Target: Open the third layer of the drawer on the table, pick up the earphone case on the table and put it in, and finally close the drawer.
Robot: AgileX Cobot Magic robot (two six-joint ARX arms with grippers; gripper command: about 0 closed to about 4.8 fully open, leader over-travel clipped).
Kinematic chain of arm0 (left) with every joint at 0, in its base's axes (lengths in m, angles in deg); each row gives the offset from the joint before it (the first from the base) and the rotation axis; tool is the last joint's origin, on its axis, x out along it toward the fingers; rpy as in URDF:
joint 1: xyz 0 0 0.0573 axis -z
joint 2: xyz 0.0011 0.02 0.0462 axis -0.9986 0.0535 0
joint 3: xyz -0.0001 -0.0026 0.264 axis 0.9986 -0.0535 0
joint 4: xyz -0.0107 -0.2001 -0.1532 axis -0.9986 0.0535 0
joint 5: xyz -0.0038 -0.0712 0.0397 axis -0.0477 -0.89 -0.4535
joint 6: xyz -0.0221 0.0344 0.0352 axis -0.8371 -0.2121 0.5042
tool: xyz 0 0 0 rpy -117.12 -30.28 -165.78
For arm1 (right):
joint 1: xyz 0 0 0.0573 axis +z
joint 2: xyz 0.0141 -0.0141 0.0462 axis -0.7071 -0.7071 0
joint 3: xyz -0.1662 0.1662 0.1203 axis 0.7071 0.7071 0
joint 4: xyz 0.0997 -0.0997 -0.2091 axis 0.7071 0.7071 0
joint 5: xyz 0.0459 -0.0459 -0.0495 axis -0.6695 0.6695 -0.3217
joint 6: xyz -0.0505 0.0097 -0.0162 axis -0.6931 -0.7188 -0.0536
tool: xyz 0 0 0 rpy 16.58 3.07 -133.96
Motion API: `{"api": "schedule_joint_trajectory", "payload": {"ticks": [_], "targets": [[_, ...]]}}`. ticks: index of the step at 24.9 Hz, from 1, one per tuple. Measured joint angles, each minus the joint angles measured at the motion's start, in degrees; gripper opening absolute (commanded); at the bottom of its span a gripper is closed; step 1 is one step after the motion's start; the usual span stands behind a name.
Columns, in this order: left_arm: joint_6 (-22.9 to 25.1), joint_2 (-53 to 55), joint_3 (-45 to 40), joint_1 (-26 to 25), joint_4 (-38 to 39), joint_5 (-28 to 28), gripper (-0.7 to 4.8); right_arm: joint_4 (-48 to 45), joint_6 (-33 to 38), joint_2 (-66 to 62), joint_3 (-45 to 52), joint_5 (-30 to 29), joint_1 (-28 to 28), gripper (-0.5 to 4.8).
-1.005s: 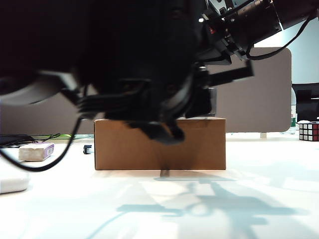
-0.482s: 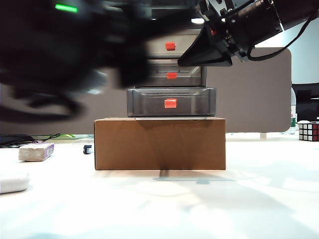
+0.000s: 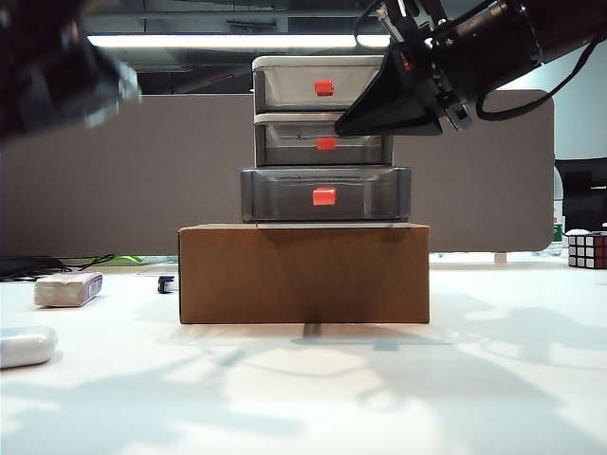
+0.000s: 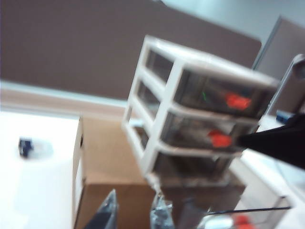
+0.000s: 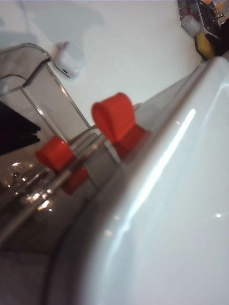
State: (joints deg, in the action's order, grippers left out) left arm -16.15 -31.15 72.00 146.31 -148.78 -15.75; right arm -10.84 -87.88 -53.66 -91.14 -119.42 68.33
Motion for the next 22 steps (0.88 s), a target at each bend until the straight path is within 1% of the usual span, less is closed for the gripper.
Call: {"api": "schedule_joint_trajectory", "payload": {"ticks": [1, 2, 3, 4, 5, 8, 9, 11, 12, 13, 14, 15, 16, 17, 18, 19, 20, 21, 22], "targets": [[-3.6, -1.7, 0.7, -4.8, 6.1, -5.8, 0.89, 0.4, 0.0, 0.0, 0.0, -0.2, 0.0, -0.05], [-8.3, -3.5, 3.0, -13.7, 17.4, -17.6, 0.88, 1.3, 0.1, 0.0, 0.0, -0.4, 0.0, -0.05], [-9.2, -4.1, 4.3, -18.1, 22.9, -24.0, 0.88, 1.6, 0.0, 0.0, 0.0, -0.5, 0.0, -0.05], [-9.8, -4.2, 5.2, -20.5, 26.2, -27.9, 0.88, 1.9, 0.1, 0.0, 0.0, -0.6, 0.0, -0.05], [-9.9, -4.3, 6.5, -24.3, 30.1, -33.4, 0.88, 2.1, 0.1, 0.0, 0.0, -0.6, 0.0, -0.05], [-9.6, -4.3, 10.4, -32.9, 37.9, -44.3, 0.83, 2.9, 0.1, 0.0, 0.0, -0.6, 0.0, -0.06], [-9.0, -4.3, 11.7, -34.7, 39.9, -46.7, 0.82, 3.0, 0.1, 0.0, 0.0, -0.6, 0.0, -0.05], [-5.9, -4.3, 14.9, -38.1, 46.0, -52.8, 0.83, 3.3, 0.1, 0.0, 0.0, -0.6, 0.0, -0.05], [-3.6, -4.3, 16.6, -39.3, 49.9, -55.6, 0.84, 3.6, 0.1, 0.0, 0.0, -0.6, 0.0, -0.05], [0.2, -4.3, 18.6, -40.7, 55.4, -58.0, 0.85, 3.9, 0.1, 0.0, 0.0, -0.6, 0.0, -0.05], [4.6, -4.3, 20.4, -41.6, 61.4, -58.9, 0.90, 4.1, 0.1, 0.0, 0.0, -0.6, 0.0, -0.05], [8.4, -4.3, 21.6, -42.1, 66.0, -59.1, 1.44, 4.2, 0.1, 0.0, 0.0, -0.6, 0.0, -0.05], [17.2, -4.3, 23.5, -42.3, 74.9, -58.6, 1.79, 4.2, 0.1, 0.0, 0.0, -0.6, 0.0, -0.05], [21.0, -4.3, 24.0, -42.2, 77.9, -58.3, 2.11, 4.2, 0.1, 0.0, 0.0, -0.6, 0.0, -0.05], [29.2, -4.3, 24.4, -42.0, 82.9, -56.6, 2.20, 4.2, 0.1, 0.0, 0.0, -0.6, 0.0, -0.06], [32.9, -4.3, 24.4, -42.1, 84.5, -55.0, 2.20, 4.2, 0.1, 0.0, 0.0, -0.6, 0.0, -0.05], [37.7, -4.3, 24.4, -42.2, 86.8, -52.9, 2.20, 4.2, 0.1, 0.0, 0.0, -0.6, 0.0, -0.05], [39.7, -4.3, 24.4, -42.2, 87.6, -51.8, 2.20, 4.3, 0.1, 0.0, 0.0, -0.6, 0.0, -0.05], [42.0, -4.3, 24.4, -42.2, 88.6, -49.2, 2.20, 4.3, 0.1, 0.0, 0.0, -0.6, 0.0, -0.05]]}}
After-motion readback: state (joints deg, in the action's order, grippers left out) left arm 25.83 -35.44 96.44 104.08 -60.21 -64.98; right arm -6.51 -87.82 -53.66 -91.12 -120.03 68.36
